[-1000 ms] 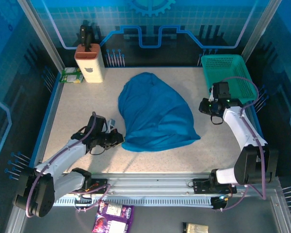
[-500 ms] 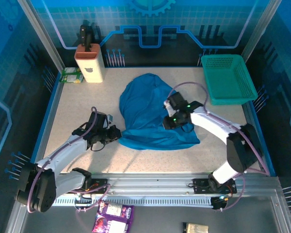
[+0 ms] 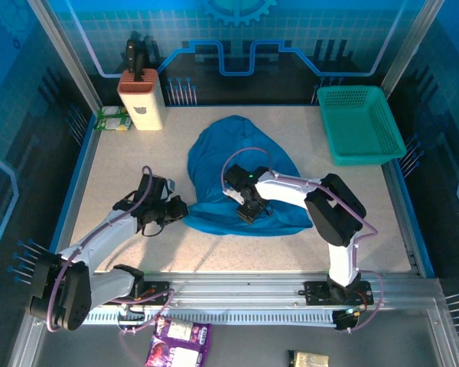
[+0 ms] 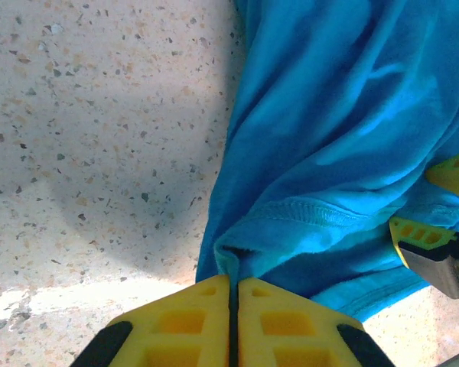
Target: Fold the inside-out t-shirt
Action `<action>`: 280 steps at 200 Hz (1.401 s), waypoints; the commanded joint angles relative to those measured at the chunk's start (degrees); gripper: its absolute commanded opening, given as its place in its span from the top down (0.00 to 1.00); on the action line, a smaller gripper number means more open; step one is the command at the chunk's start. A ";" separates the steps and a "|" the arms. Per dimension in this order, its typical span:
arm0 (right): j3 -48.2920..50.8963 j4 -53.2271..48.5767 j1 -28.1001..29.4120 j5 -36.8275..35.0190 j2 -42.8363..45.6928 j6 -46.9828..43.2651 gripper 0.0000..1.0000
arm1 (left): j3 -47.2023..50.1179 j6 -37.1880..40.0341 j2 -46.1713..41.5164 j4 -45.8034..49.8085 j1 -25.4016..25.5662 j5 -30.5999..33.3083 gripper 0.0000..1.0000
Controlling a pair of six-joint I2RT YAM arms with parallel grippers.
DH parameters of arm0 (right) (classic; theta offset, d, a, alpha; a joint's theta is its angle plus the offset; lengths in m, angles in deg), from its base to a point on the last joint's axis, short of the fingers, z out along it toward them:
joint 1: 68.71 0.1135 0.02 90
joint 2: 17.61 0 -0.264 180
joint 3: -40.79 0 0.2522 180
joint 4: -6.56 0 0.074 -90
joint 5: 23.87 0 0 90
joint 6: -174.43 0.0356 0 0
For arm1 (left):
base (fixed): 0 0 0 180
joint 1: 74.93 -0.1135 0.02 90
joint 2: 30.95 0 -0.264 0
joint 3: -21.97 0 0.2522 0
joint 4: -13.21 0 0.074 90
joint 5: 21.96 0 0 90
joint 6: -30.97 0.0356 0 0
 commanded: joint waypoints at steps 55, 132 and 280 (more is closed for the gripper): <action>-3.37 -1.97 -1.09 -2.27 2.64 -2.34 0.95 | -0.51 1.48 -2.83 2.43 -2.10 0.82 0.90; -5.41 -7.76 -4.28 5.46 7.25 -3.00 0.93 | -0.97 2.58 -1.47 2.09 -2.19 0.03 0.88; -7.45 -9.30 -4.62 7.32 8.28 -0.93 1.00 | -1.21 3.77 -3.26 2.25 -2.22 -0.41 0.81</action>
